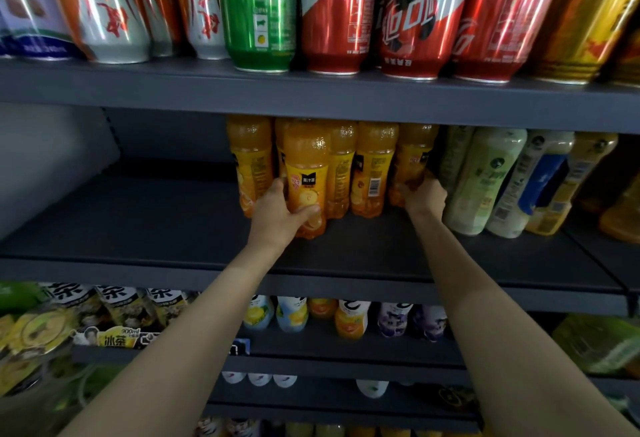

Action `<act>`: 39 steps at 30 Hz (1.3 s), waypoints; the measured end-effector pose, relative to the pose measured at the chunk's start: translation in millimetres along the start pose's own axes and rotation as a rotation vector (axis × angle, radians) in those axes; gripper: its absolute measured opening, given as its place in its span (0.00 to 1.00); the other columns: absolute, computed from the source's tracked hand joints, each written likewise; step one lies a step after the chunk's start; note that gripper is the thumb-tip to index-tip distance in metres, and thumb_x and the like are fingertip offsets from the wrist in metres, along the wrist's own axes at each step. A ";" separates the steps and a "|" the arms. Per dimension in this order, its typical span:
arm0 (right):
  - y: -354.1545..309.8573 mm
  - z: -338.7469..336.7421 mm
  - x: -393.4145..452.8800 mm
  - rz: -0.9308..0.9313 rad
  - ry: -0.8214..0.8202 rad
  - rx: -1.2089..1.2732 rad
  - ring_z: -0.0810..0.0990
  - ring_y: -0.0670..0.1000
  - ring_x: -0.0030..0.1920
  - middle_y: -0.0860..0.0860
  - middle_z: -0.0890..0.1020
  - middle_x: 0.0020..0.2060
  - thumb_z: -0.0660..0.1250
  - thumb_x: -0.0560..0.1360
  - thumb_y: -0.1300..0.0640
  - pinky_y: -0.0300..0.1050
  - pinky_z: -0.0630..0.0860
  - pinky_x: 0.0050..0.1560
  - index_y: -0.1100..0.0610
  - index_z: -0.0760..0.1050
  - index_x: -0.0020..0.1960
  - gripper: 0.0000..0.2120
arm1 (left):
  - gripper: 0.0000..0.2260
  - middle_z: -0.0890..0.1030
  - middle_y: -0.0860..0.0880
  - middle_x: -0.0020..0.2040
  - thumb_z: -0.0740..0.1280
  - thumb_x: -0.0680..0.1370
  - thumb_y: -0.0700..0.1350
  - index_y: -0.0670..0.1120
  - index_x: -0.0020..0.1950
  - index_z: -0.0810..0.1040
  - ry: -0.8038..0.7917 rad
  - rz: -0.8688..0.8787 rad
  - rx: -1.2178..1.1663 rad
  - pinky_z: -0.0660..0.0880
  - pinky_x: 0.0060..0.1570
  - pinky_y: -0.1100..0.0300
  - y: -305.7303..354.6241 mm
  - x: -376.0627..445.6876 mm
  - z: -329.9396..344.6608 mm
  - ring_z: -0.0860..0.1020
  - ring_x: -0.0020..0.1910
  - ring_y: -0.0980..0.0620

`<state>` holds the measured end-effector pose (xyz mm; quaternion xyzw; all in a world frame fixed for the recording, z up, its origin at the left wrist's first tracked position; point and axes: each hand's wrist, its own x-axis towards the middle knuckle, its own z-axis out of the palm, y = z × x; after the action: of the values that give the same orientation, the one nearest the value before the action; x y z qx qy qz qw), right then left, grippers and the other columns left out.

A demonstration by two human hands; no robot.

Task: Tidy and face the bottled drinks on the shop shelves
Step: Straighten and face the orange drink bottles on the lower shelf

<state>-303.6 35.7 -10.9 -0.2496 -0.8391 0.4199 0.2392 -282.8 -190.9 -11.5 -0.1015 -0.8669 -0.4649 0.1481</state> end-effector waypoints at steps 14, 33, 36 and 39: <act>32.7 -23.9 -39.7 -0.116 -0.335 0.257 0.75 0.51 0.61 0.53 0.75 0.61 0.70 0.72 0.66 0.45 0.73 0.59 0.61 0.65 0.70 0.28 | 0.26 0.78 0.47 0.60 0.75 0.69 0.48 0.44 0.63 0.71 -0.146 0.101 -0.022 0.71 0.59 0.58 27.5 -10.7 27.6 0.75 0.60 0.50; 50.8 -8.9 -15.2 -0.203 -0.002 0.106 0.75 0.58 0.61 0.59 0.77 0.60 0.72 0.72 0.60 0.49 0.72 0.59 0.63 0.65 0.68 0.29 | 0.22 0.74 0.44 0.63 0.67 0.76 0.44 0.40 0.68 0.65 0.043 0.061 -0.080 0.68 0.62 0.59 56.4 17.4 118.0 0.72 0.63 0.48; 54.2 -5.8 -12.1 -0.188 0.007 0.143 0.75 0.57 0.61 0.58 0.77 0.60 0.74 0.70 0.59 0.55 0.73 0.60 0.62 0.65 0.67 0.30 | 0.25 0.71 0.41 0.64 0.68 0.76 0.42 0.38 0.68 0.63 0.090 -0.085 -0.119 0.69 0.64 0.55 66.3 25.4 137.2 0.71 0.64 0.45; 56.8 -3.4 -10.1 -0.182 0.017 0.163 0.75 0.56 0.62 0.57 0.76 0.60 0.74 0.70 0.59 0.55 0.74 0.60 0.61 0.65 0.68 0.30 | 0.27 0.66 0.41 0.67 0.68 0.75 0.40 0.39 0.70 0.59 0.137 -0.198 -0.137 0.67 0.66 0.52 73.2 28.7 150.3 0.68 0.66 0.43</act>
<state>-281.4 61.1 -57.9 -0.1556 -0.8193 0.4612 0.3032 -311.0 -24.1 -23.3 0.0066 -0.8268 -0.5412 0.1531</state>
